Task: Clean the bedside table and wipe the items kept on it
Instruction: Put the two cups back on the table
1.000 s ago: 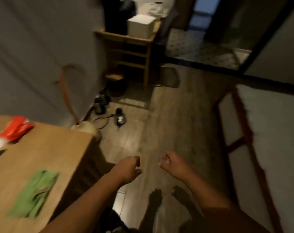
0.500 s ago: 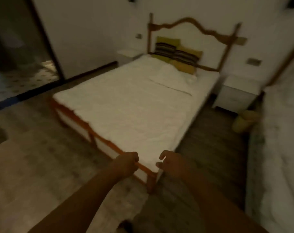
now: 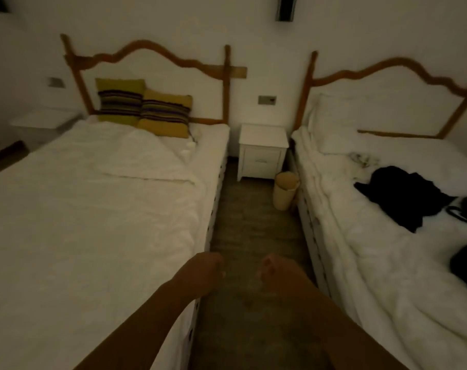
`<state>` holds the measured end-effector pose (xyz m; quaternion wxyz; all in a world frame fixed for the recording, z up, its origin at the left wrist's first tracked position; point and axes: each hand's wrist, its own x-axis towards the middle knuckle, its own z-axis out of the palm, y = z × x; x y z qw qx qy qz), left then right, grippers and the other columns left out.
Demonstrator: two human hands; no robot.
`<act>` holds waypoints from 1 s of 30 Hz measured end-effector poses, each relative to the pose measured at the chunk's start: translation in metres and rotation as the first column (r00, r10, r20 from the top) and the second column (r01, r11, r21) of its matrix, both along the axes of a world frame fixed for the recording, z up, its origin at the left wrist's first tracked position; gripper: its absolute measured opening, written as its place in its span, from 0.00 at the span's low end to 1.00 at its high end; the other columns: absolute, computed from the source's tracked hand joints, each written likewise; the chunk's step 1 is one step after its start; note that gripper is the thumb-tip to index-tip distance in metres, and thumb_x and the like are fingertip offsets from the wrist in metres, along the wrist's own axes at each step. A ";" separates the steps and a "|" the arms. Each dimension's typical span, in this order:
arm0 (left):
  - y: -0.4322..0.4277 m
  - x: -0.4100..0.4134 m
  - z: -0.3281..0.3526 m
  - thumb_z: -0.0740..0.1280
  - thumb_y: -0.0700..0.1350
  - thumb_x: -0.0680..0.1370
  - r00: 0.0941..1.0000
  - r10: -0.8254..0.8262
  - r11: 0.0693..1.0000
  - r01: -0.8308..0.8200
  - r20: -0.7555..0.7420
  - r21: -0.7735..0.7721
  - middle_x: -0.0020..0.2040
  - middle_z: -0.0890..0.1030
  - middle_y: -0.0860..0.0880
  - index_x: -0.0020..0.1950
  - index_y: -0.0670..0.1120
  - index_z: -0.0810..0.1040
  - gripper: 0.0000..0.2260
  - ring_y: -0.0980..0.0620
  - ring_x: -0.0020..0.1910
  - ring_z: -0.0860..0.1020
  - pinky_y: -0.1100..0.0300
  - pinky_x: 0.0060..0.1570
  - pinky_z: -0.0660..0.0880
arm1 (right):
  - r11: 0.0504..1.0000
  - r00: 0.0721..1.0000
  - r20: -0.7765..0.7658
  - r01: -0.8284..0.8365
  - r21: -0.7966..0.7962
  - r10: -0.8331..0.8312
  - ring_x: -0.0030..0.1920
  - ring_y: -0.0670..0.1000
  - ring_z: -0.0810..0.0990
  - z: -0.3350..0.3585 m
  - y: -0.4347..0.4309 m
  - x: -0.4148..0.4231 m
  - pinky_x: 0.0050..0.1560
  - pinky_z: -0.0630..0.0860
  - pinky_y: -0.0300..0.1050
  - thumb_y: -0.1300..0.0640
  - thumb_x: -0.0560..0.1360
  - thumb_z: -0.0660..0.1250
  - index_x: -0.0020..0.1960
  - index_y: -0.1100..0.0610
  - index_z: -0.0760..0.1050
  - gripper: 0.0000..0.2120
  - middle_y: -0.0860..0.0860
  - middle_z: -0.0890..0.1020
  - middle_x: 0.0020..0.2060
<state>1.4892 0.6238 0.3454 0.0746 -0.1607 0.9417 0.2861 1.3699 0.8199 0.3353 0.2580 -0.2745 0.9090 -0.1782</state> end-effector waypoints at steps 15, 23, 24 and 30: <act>-0.094 -0.371 -0.006 0.63 0.47 0.79 0.995 -0.097 0.995 0.098 0.026 -0.024 0.46 0.75 0.51 0.49 0.46 0.76 0.05 0.57 0.44 0.73 0.67 0.45 0.68 | 0.986 0.992 0.046 0.121 -0.112 -0.117 0.47 0.45 0.75 -0.013 -0.097 -0.349 0.44 0.70 0.39 0.45 0.75 0.66 0.58 0.51 0.71 0.15 0.47 0.76 0.48; -0.146 -0.560 -0.007 0.61 0.47 0.80 0.995 -0.047 0.997 0.052 0.084 -0.062 0.39 0.70 0.55 0.48 0.48 0.72 0.04 0.56 0.42 0.71 0.67 0.41 0.68 | 0.984 0.993 0.065 0.110 -0.142 -0.102 0.47 0.47 0.77 -0.006 -0.150 -0.549 0.47 0.77 0.44 0.47 0.75 0.65 0.55 0.49 0.71 0.12 0.48 0.78 0.49; -0.153 -0.579 -0.007 0.61 0.47 0.80 0.996 -0.046 0.997 0.051 0.079 -0.062 0.40 0.70 0.55 0.49 0.48 0.72 0.04 0.56 0.42 0.71 0.66 0.42 0.69 | 0.984 0.993 0.069 0.108 -0.142 -0.099 0.48 0.48 0.78 -0.006 -0.157 -0.569 0.48 0.78 0.46 0.47 0.75 0.65 0.55 0.50 0.71 0.11 0.49 0.78 0.49; -0.207 -0.687 -0.019 0.61 0.46 0.80 0.991 -0.045 0.999 0.048 0.124 -0.024 0.51 0.76 0.47 0.58 0.44 0.74 0.09 0.50 0.53 0.76 0.57 0.58 0.73 | 0.994 0.997 0.051 0.057 -0.096 -0.052 0.47 0.48 0.77 -0.013 -0.208 -0.682 0.49 0.76 0.45 0.46 0.76 0.65 0.58 0.51 0.70 0.15 0.49 0.77 0.49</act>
